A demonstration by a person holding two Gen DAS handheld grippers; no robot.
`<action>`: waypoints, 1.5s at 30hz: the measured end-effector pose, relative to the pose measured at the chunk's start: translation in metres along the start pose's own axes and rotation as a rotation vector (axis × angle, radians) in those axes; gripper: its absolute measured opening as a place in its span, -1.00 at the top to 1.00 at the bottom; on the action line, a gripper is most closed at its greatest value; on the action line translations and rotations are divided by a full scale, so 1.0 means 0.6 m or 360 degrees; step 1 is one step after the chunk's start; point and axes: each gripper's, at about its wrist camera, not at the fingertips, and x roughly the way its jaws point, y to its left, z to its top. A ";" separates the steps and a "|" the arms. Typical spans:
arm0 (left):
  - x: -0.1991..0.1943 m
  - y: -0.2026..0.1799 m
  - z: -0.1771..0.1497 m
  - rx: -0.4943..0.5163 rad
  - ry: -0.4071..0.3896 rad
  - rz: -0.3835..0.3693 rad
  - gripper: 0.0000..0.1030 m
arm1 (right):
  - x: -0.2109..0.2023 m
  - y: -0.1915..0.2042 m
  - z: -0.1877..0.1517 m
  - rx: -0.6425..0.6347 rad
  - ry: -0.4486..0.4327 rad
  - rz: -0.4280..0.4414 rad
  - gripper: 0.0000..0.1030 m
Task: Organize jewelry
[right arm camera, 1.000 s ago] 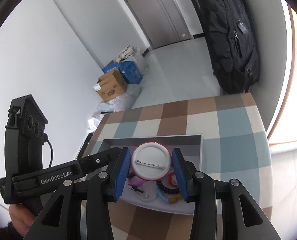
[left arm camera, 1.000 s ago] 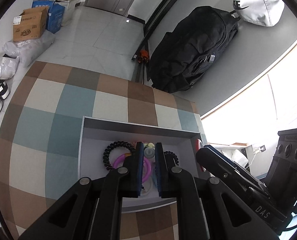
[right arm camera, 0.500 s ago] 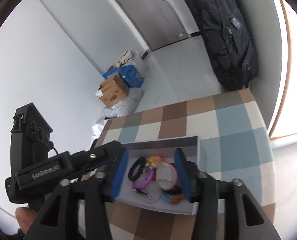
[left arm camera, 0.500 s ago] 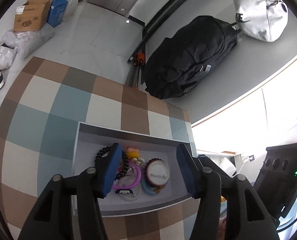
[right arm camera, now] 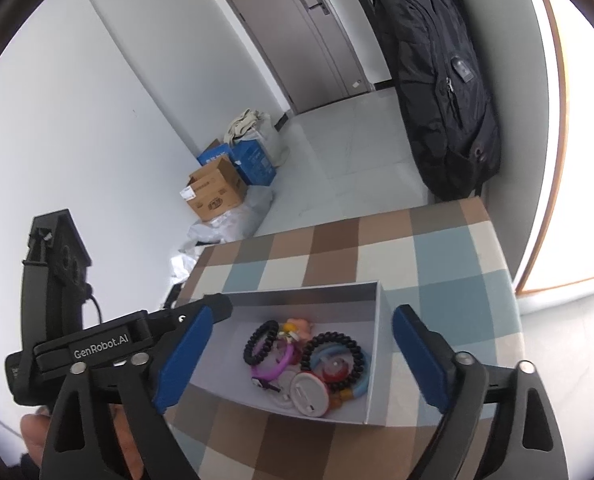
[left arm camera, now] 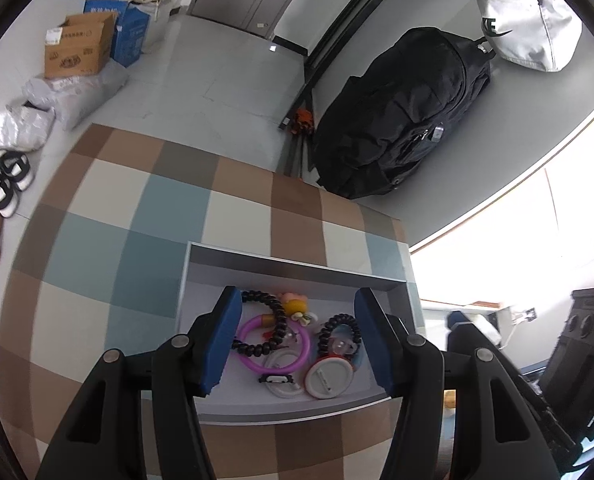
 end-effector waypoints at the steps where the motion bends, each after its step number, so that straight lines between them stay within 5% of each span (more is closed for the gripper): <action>1: -0.003 -0.002 -0.001 0.0016 -0.0014 0.0022 -0.04 | -0.004 0.001 0.001 -0.0009 -0.0014 -0.0008 -0.95; 8: -0.033 -0.018 -0.006 0.0108 -0.0135 0.0112 -0.11 | -0.022 0.008 -0.002 -0.0069 -0.0070 -0.0024 -1.00; 12: -0.057 -0.027 -0.015 0.0175 -0.0259 0.0186 -0.40 | -0.035 0.015 -0.008 -0.0137 -0.0111 -0.0050 -1.00; 26: -0.117 -0.047 -0.060 0.0341 -0.0459 0.0326 -0.45 | -0.094 0.060 -0.040 -0.0361 -0.0288 -0.0007 -1.00; 30: -0.134 -0.047 -0.080 0.0345 -0.0517 0.0350 -0.61 | -0.113 0.067 -0.057 -0.0382 -0.0338 0.0002 -1.00; 45: -0.159 -0.043 -0.132 0.0378 -0.0586 0.0411 -0.61 | -0.146 0.075 -0.114 -0.0500 -0.0350 -0.0030 -1.00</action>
